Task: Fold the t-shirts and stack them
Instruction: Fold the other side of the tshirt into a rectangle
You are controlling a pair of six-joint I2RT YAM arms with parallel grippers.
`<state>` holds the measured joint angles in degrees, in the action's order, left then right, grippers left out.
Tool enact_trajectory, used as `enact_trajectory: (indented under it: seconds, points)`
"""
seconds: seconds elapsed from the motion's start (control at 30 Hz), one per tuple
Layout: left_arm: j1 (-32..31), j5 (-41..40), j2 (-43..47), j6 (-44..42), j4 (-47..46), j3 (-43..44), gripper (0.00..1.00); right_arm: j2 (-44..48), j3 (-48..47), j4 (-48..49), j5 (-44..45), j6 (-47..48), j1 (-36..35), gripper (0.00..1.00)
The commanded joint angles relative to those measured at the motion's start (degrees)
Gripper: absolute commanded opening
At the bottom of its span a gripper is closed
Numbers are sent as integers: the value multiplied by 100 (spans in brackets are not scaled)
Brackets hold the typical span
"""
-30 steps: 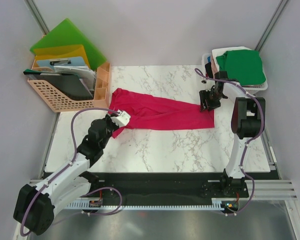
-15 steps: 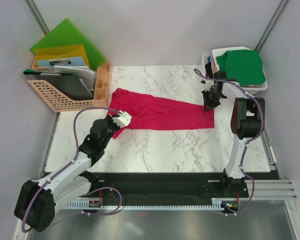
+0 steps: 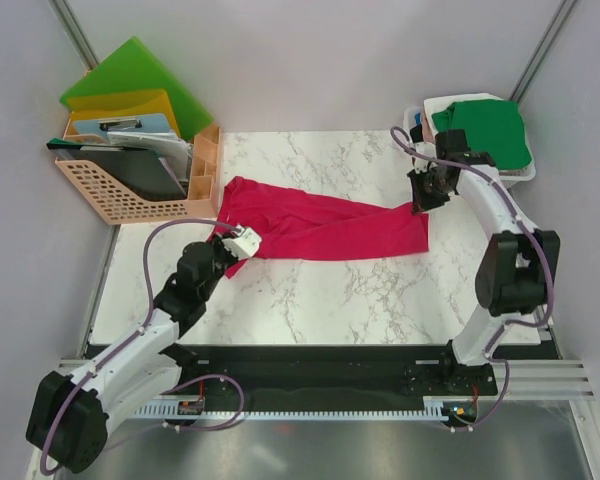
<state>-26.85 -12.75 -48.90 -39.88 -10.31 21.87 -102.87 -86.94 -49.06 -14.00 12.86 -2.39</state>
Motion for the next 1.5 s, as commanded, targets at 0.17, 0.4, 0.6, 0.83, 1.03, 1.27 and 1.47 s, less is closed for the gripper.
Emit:
enact_trajectory:
  seconds: [0.17,0.4,0.6,0.83,1.03,1.27,1.47]
  points:
    - [-13,150,548,410,854,177,2,1689,1019,-1070,-419,348,11,0]
    - [-22,300,1216,867,2023,494,2,2701,1663,-1466,-535,410,20,0]
    - [-22,317,1463,929,2279,555,2,2501,1390,-1808,-604,594,20,0]
    - [-22,414,945,710,2138,705,2,1481,1364,-1801,-639,814,20,0]
    - [-22,335,305,543,1717,898,2,787,1328,-1572,-411,920,20,0]
    - [-22,291,-829,578,1243,1487,2,426,1381,-1414,-226,1069,72,0]
    - [-13,265,-1648,428,848,2005,2,382,1478,-1343,-147,1262,378,0]
